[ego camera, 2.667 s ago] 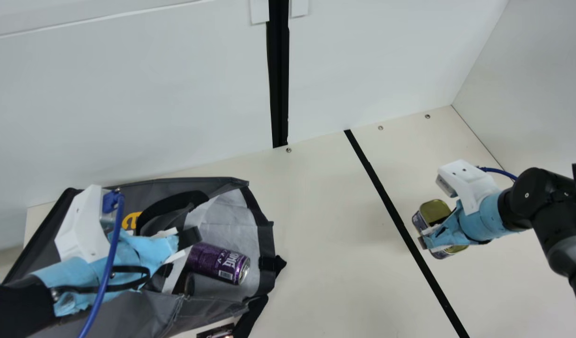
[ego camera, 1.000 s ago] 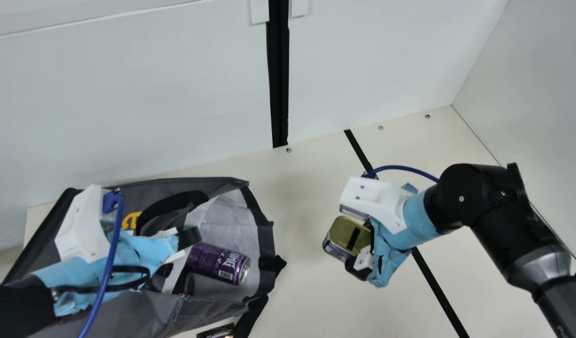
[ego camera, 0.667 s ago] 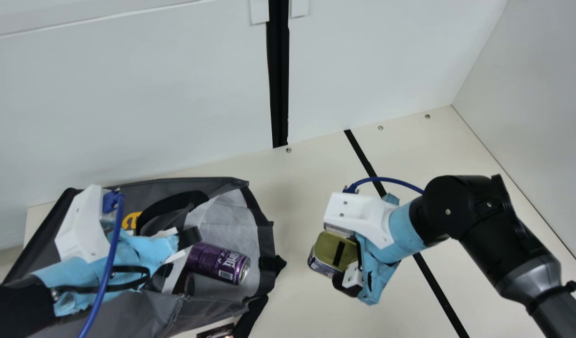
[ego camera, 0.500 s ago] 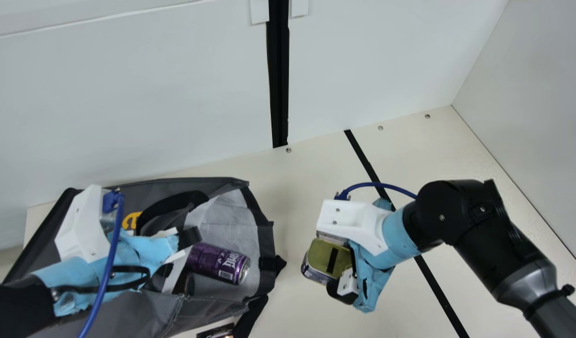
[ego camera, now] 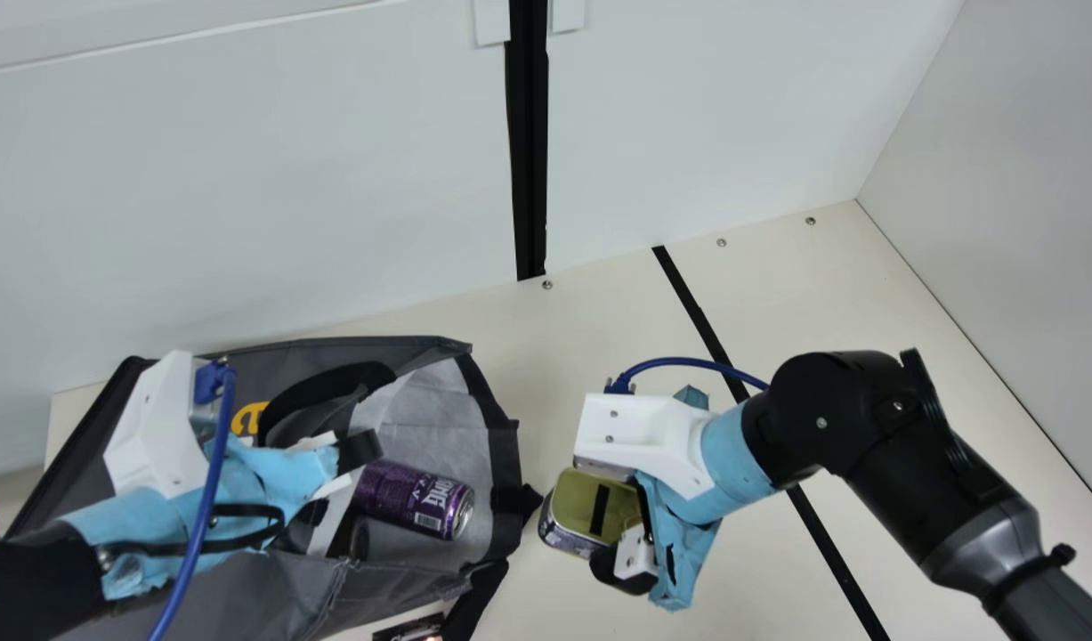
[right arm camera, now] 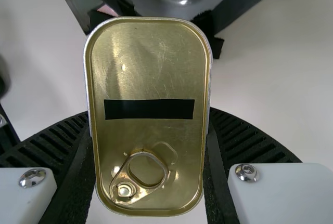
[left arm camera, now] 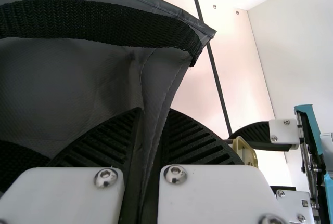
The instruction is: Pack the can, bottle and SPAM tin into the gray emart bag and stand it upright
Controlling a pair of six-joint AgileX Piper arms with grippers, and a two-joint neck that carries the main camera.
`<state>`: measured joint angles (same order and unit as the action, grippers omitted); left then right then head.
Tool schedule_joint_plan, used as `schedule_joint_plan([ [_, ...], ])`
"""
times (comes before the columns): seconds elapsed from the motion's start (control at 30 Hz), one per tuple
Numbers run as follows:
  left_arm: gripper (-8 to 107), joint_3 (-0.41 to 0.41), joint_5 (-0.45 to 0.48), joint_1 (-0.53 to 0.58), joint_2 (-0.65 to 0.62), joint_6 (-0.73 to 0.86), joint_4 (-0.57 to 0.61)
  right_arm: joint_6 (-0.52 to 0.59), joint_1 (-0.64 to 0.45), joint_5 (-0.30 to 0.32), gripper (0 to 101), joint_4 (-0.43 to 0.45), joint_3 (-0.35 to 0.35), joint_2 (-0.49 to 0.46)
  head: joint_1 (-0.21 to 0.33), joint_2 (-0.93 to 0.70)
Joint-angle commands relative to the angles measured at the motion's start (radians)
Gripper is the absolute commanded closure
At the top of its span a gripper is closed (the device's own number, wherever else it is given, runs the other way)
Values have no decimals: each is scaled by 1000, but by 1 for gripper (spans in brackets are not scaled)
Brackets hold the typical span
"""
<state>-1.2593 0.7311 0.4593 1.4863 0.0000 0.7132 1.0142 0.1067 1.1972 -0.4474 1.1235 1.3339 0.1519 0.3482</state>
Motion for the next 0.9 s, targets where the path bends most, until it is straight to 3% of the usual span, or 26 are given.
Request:
schedule_joint_plan([
  [0.0, 107, 0, 0, 0, 0, 0, 0, 10, 2, -10, 101, -25, -5, 2, 23, 1],
  [0.87, 107, 0, 0, 0, 0, 0, 0, 120, 56, -238, 101, -330, -62, 76, 23, 1],
])
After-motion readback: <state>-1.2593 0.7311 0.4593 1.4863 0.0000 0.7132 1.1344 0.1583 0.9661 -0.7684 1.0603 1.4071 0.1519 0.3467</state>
